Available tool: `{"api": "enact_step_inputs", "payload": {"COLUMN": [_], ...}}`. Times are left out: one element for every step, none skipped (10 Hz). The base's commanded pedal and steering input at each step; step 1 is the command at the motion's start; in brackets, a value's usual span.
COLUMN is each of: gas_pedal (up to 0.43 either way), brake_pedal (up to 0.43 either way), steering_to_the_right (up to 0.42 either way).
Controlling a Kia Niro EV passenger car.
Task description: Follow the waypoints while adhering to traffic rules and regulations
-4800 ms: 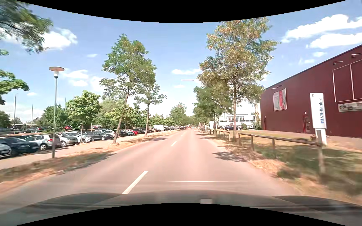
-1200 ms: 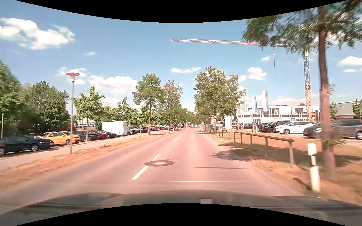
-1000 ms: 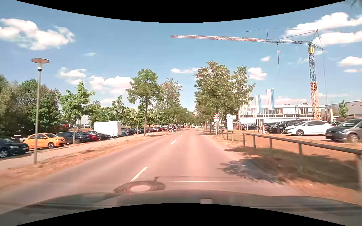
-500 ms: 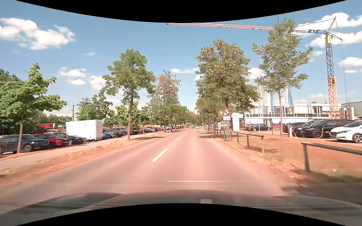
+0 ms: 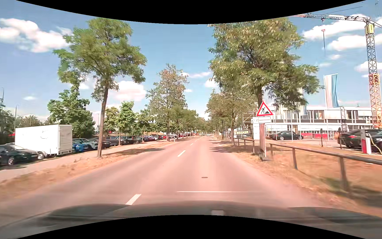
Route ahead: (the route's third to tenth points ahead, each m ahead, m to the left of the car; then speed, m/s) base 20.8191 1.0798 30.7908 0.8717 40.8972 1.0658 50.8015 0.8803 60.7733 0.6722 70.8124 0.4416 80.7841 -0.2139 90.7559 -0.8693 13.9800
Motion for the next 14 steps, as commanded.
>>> {"api": "enact_step_inputs", "payload": {"gas_pedal": [0.189, 0.189, 0.189, 0.189, 0.189, 0.189, 0.189, 0.177, 0.15, 0.15, 0.15, 0.15, 0.15, 0.15], "brake_pedal": [0.0, 0.0, 0.0, 0.0, 0.0, 0.0, 0.0, 0.0, 0.0, 0.0, 0.0, 0.0, 0.0, 0.0], "steering_to_the_right": [0.003, 0.003, 0.003, 0.003, 0.003, 0.003, 0.003, 0.003, 0.003, 0.003, 0.003, 0.003, 0.003, 0.003]}}
